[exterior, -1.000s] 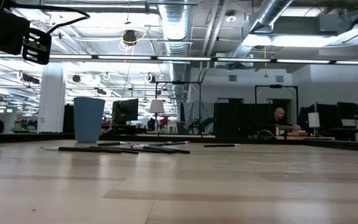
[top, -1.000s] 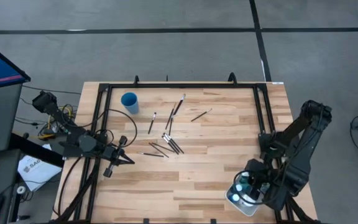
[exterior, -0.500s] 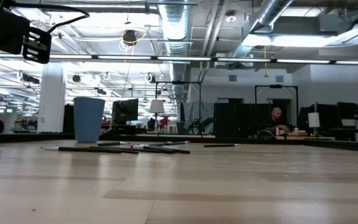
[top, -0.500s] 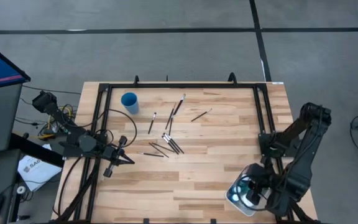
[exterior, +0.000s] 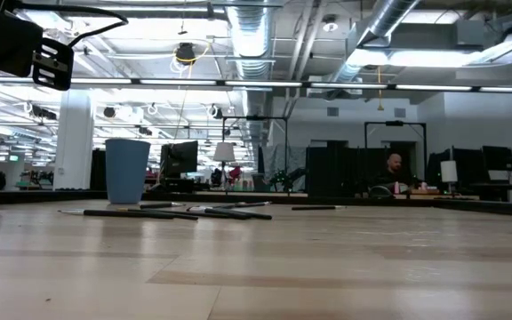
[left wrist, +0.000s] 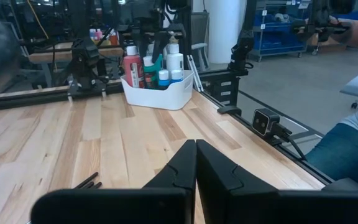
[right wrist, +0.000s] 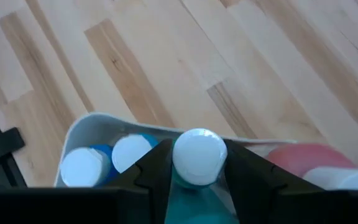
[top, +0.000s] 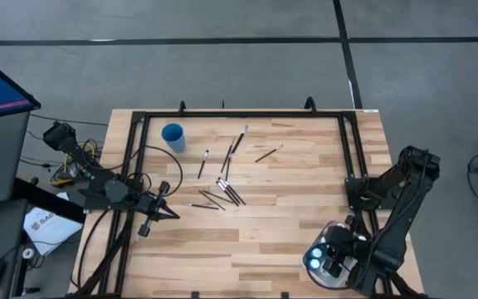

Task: Pick & Place Paint Supplies
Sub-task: Put the small green paint bottle into the white bin

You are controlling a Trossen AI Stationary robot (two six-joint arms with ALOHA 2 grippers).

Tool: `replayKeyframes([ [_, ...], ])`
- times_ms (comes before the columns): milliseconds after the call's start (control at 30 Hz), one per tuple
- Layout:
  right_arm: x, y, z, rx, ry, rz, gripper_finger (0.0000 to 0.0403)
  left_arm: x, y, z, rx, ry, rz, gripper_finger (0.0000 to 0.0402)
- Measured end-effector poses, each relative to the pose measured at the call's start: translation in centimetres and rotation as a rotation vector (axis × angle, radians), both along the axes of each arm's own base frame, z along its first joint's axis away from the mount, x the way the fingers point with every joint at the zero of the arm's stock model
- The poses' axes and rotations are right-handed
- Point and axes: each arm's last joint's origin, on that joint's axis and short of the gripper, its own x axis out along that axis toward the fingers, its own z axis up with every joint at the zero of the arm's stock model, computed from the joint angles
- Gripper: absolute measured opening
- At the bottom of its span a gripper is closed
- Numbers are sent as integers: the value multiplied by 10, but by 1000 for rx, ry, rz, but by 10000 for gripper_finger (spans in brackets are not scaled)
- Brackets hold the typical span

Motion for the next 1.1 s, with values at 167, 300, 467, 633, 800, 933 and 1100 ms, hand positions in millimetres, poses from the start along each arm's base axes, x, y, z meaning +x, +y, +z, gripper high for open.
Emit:
replayKeyframes([
  [167, 1, 2, -2, 14, 11, -22, 128, 0, 0, 0, 0, 0, 0, 2],
  [300, 1, 3, -3, 26, 6, -24, 124, 0, 0, 0, 0, 0, 0, 2],
  [467, 2, 6, -3, 61, 18, -24, 130, 0, 0, 0, 0, 0, -1, 2],
  [633, 1, 6, -4, 72, 39, -32, 130, 0, 0, 0, 1, 1, -1, 2],
  [800, 1, 5, -5, 58, 53, -33, 127, 0, 0, 0, 1, 1, -2, 2],
  [933, 1, 5, -5, 57, 52, -33, 134, 0, 0, 0, 1, 1, -4, 2],
  [1100, 1, 5, -5, 61, 50, -40, 144, 0, 0, 0, 1, 2, -4, 2],
])
